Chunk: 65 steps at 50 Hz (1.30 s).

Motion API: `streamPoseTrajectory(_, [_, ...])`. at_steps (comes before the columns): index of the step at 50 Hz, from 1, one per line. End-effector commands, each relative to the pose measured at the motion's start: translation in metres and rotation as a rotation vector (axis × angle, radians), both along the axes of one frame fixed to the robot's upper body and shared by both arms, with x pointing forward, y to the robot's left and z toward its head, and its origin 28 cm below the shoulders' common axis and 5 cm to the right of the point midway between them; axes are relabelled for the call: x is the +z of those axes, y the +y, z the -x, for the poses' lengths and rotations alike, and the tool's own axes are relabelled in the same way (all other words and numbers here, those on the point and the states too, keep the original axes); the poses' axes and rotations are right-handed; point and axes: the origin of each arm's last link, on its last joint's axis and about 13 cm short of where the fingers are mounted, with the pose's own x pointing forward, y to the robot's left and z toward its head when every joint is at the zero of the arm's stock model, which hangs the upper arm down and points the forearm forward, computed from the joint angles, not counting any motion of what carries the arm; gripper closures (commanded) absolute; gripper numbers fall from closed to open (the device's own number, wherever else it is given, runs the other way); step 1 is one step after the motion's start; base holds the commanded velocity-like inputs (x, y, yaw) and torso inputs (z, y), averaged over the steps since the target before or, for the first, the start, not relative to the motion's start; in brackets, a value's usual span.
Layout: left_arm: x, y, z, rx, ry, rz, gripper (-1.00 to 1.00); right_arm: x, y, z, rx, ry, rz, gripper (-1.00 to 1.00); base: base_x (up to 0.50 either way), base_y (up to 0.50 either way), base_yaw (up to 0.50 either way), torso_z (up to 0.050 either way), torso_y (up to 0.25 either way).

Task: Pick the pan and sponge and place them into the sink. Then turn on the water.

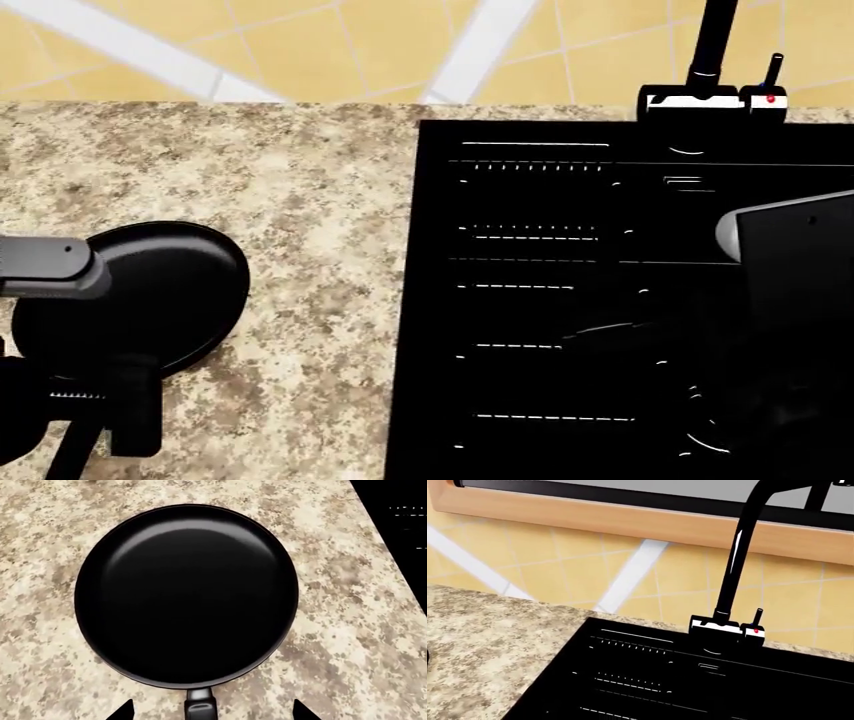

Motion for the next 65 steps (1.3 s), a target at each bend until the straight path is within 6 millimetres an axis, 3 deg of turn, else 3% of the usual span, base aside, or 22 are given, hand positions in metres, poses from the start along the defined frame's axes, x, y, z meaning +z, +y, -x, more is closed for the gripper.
streamPoseTrajectory(1, [-0.006,0.000,-0.006,0.010,0.014,-0.008,-1.00,-0.001,0.000,-0.001,-0.003,0.007,0.002,-1.00,0.00,0.00,0.00,0.000,0.000])
streamPoseTrajectory(30, [-0.024,0.002,-0.002,-0.012,0.091,0.001,-1.00,-0.008,0.002,0.000,-0.001,0.016,-0.008,-1.00,0.00,0.00,0.00,0.000,0.000])
streamPoseTrajectory(47, [-0.024,0.005,-0.006,0.019,0.091,0.017,-1.00,-0.010,0.001,0.000,-0.005,0.022,-0.004,-1.00,0.00,0.00,0.00,0.000,0.000])
streamPoseTrajectory(48, [-0.024,0.006,-0.006,0.020,0.090,0.016,1.00,-0.010,0.001,0.000,-0.005,0.021,-0.004,-1.00,0.00,0.00,0.00,0.000,0.000])
streamPoseTrajectory(65, [-0.025,0.004,-0.006,0.010,0.078,0.031,1.00,-0.007,0.001,-0.001,-0.009,0.019,0.019,-1.00,0.00,0.00,0.00,0.000,-0.001])
